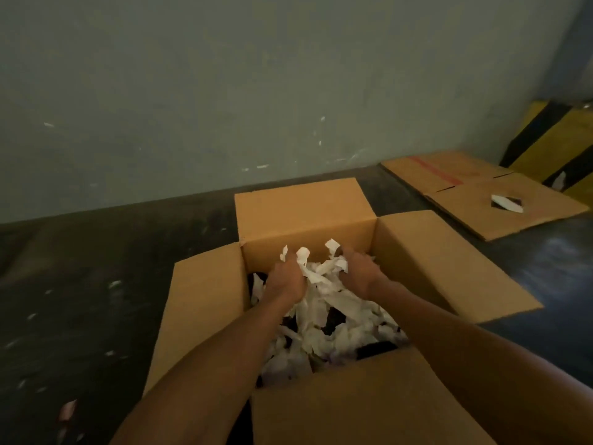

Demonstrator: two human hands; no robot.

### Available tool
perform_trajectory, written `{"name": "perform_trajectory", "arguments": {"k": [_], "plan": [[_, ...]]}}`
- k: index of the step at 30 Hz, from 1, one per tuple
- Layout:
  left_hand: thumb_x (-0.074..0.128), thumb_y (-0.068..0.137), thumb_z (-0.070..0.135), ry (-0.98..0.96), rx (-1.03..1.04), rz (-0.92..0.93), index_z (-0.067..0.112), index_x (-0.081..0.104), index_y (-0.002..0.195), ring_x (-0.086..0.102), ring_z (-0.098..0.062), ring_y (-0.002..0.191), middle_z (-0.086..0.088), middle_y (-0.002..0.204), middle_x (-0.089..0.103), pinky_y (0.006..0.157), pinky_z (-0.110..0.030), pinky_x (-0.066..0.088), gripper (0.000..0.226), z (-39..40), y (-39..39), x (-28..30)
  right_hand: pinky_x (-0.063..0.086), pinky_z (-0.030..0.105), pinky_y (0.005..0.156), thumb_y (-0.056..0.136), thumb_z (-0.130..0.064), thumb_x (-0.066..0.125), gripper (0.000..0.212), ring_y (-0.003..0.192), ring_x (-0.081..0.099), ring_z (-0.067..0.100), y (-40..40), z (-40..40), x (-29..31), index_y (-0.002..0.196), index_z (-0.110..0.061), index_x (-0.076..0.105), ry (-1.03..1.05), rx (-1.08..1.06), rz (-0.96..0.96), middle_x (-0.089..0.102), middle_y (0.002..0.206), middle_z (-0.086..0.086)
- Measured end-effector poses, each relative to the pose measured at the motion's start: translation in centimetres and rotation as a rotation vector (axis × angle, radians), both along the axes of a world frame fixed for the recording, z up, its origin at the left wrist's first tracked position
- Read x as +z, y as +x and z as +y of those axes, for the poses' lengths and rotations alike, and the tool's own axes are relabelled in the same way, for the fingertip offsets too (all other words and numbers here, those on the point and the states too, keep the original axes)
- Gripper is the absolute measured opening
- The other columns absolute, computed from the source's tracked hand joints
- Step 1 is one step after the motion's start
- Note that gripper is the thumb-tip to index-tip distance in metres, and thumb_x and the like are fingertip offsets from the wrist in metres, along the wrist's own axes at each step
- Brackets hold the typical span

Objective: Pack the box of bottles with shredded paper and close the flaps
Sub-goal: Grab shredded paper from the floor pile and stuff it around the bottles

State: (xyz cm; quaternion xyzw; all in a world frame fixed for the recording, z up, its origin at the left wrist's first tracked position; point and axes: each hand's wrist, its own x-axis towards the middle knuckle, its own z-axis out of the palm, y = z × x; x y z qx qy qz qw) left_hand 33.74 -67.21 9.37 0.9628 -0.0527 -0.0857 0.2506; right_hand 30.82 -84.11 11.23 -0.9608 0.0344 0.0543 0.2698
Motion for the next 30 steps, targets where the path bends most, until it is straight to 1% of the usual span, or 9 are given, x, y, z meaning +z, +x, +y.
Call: {"name": "perform_trajectory", "arguments": {"k": [4, 7, 10, 13, 16, 19, 21, 25, 30], "plan": [[0.057, 0.084, 0.058, 0.088, -0.177, 0.256, 0.024, 0.012, 0.153, 0.019, -0.045, 0.143, -0.015, 0.158, 0.013, 0.111, -0.055, 0.030, 0.089, -0.2, 0.9, -2.0, 0.041, 0.050, 0.100, 0.071, -0.043, 0.072, 0.073, 0.124, 0.041, 0.029, 2.3, -1.0, -2.1, 0.129, -0.032, 0.027, 0.044, 0.158, 0.149, 0.044, 0.133, 0.007], [0.066, 0.081, 0.061, 0.200, -0.301, 0.473, 0.035, -0.011, 0.154, -0.012, -0.038, 0.149, -0.005, 0.161, -0.023, 0.118, -0.057, 0.013, 0.110, 0.4, 1.6, -1.3, 0.035, 0.051, 0.105, 0.068, -0.052, 0.066, 0.065, 0.128, 0.034, 0.026, 3.7, -1.8, -2.3, 0.125, -0.043, 0.036, 0.123, 0.223, 0.326, 0.040, 0.137, 0.003], [0.081, 0.059, 0.066, 0.080, -0.364, 0.636, 0.046, -0.012, 0.151, -0.005, -0.025, 0.151, 0.006, 0.164, -0.015, 0.120, -0.052, 0.015, 0.133, 1.1, 2.7, 0.6, 0.033, 0.050, 0.108, 0.074, -0.068, 0.049, 0.031, 0.128, 0.039, 0.025, 4.7, -2.4, -1.2, 0.102, -0.056, 0.051, 0.238, 0.172, 0.246, 0.048, 0.136, -0.003], [0.080, 0.052, 0.072, -0.047, -0.331, 0.770, 0.047, -0.015, 0.150, 0.000, -0.020, 0.151, 0.012, 0.164, -0.009, 0.121, -0.051, 0.014, 0.139, 1.5, 3.2, 2.6, 0.016, 0.057, 0.114, 0.078, -0.082, 0.020, 0.062, 0.141, 0.020, 0.029, 5.1, -3.8, -0.3, 0.130, -0.054, 0.039, 0.052, 0.162, 0.168, 0.033, 0.151, -0.006], [0.056, 0.052, 0.093, -0.030, -0.263, 0.709, 0.049, -0.019, 0.147, -0.011, -0.024, 0.151, 0.008, 0.162, -0.020, 0.120, -0.056, 0.010, 0.129, 1.2, 2.7, 2.7, 0.003, 0.061, 0.114, 0.082, -0.081, 0.015, 0.071, 0.148, -0.005, 0.029, 4.3, -4.2, -0.9, 0.146, -0.053, 0.010, -0.155, 0.232, 0.244, 0.000, 0.162, -0.011], [0.036, 0.063, 0.096, 0.253, -0.267, 0.521, 0.046, -0.027, 0.145, -0.024, -0.035, 0.147, 0.002, 0.158, -0.032, 0.118, -0.058, 0.003, 0.115, -0.3, 0.8, -0.9, -0.007, 0.054, 0.115, 0.094, -0.067, 0.017, 0.066, 0.144, -0.024, 0.035, 2.8, -3.9, -3.4, 0.148, -0.045, -0.013, -0.257, 0.301, 0.392, -0.024, 0.158, -0.003], [0.035, 0.066, 0.094, 0.274, -0.267, 0.480, 0.048, -0.036, 0.138, -0.030, -0.035, 0.144, -0.001, 0.156, -0.037, 0.117, -0.061, -0.002, 0.112, -1.3, -0.5, -4.0, -0.011, 0.054, 0.114, 0.098, -0.058, 0.016, 0.062, 0.142, -0.028, 0.037, 1.9, -3.6, -5.3, 0.147, -0.041, -0.018, -0.221, 0.291, 0.418, -0.028, 0.157, -0.001], [0.038, 0.072, 0.088, 0.293, -0.199, 0.438, 0.050, -0.035, 0.138, -0.026, -0.042, 0.144, -0.005, 0.157, -0.034, 0.113, -0.067, 0.000, 0.106, -2.2, -0.4, -6.1, -0.009, 0.058, 0.115, 0.059, -0.096, 0.001, 0.089, 0.143, -0.028, 0.030, 2.3, -4.5, -6.3, 0.134, -0.059, -0.030, -0.168, 0.270, 0.484, -0.028, 0.158, 0.000], [0.039, 0.069, 0.091, 0.371, -0.300, 0.434, 0.049, -0.033, 0.140, -0.028, -0.041, 0.144, 0.006, 0.154, -0.040, 0.112, -0.070, 0.000, 0.110, -1.5, -1.0, -0.9, -0.003, 0.057, 0.117, 0.081, -0.081, 0.025, 0.080, 0.144, -0.020, 0.041, 1.6, -4.7, -2.4, 0.144, -0.053, -0.016, -0.178, 0.279, 0.348, -0.025, 0.159, 0.004]]}}
